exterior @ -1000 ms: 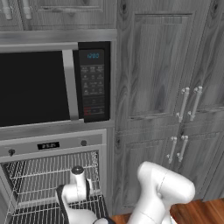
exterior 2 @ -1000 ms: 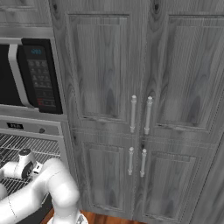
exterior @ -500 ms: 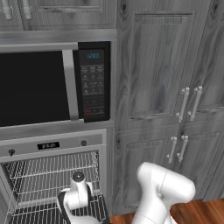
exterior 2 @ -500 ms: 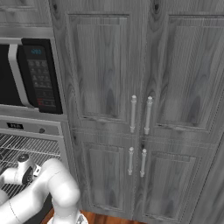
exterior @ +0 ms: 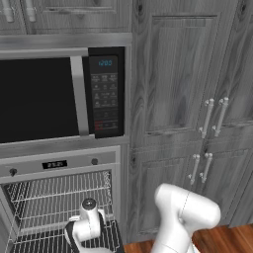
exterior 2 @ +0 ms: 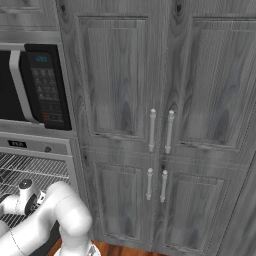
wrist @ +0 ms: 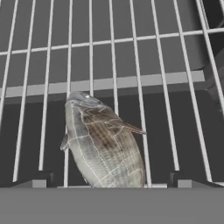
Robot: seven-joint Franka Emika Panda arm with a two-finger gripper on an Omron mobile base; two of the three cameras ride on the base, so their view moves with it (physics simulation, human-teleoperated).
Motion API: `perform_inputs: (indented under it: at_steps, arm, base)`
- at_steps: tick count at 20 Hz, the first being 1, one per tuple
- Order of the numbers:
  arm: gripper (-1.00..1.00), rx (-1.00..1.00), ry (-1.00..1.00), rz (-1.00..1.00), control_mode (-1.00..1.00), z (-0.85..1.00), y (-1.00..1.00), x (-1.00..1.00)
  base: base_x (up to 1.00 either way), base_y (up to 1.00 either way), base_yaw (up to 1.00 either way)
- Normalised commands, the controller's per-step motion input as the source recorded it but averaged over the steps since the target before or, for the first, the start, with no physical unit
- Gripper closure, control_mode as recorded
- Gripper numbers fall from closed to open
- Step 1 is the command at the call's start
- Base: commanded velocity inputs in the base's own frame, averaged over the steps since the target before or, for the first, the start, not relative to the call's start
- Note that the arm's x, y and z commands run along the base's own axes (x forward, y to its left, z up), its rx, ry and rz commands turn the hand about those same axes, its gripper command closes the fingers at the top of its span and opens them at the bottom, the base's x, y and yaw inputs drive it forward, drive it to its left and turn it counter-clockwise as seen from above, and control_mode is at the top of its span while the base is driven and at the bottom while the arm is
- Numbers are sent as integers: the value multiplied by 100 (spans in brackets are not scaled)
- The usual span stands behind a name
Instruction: Take the fish from the oven and place it on the plate on the counter.
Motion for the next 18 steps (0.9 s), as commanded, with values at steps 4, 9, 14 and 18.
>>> perform_inputs:
  at_steps: [4, 9, 14, 18]
  arm:
    - [-100, 0, 0, 0, -100, 0, 0, 0]
    - [-100, 0, -1, 0, -100, 0, 0, 0]
    - [-100, 0, 0, 0, -100, 9, 0, 13]
    - [-100, -1, 3, 0, -100, 4, 0, 17]
  base:
    - [0, 0, 0]
    - [0, 0, 0]
    - [0, 0, 0]
    - [0, 0, 0]
